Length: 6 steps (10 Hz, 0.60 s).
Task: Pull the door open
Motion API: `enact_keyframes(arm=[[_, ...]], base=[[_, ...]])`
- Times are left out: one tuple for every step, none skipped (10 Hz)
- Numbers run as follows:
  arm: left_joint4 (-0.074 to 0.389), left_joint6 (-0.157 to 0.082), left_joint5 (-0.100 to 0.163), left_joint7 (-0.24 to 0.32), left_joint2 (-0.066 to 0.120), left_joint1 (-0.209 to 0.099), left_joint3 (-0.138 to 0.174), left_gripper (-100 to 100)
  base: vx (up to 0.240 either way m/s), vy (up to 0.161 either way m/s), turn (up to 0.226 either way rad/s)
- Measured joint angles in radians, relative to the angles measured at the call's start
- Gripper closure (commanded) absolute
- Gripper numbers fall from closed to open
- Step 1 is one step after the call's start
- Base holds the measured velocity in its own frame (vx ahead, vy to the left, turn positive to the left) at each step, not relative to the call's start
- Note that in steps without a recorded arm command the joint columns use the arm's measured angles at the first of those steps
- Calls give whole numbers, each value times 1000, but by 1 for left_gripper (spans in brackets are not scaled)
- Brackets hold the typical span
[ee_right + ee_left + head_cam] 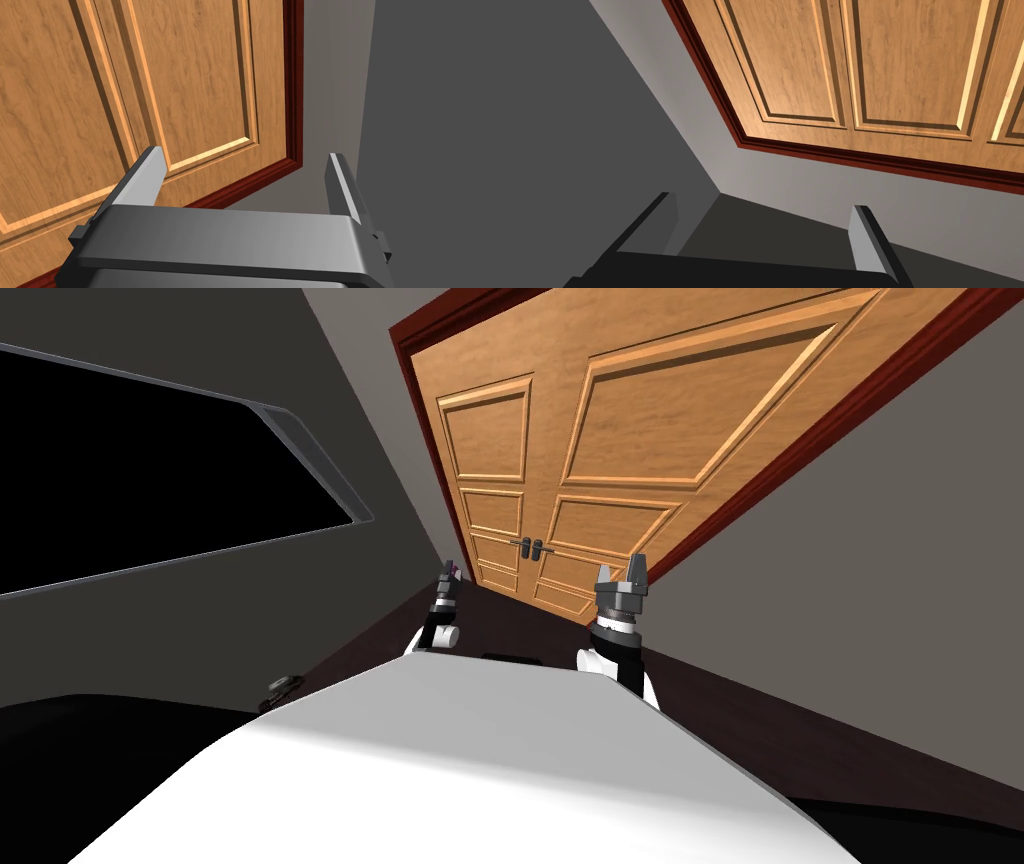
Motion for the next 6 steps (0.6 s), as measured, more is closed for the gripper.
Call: enact_keyframes(arm=[[34, 5, 13, 6, 12, -23, -2, -100], [65, 11, 24, 9, 19, -42, -9, -100], [88, 16, 37, 13, 30, -55, -14, -100], [127, 16, 50, 19, 42, -78, -18, -100], [156, 20, 62, 23, 50, -95, -24, -100], [193, 23, 73, 25, 56, -117, -31, -100]], base=[[107, -27, -91], [105, -14, -109], [101, -21, -138], [106, -30, -152], [100, -13, -114], [109, -23, -116]])
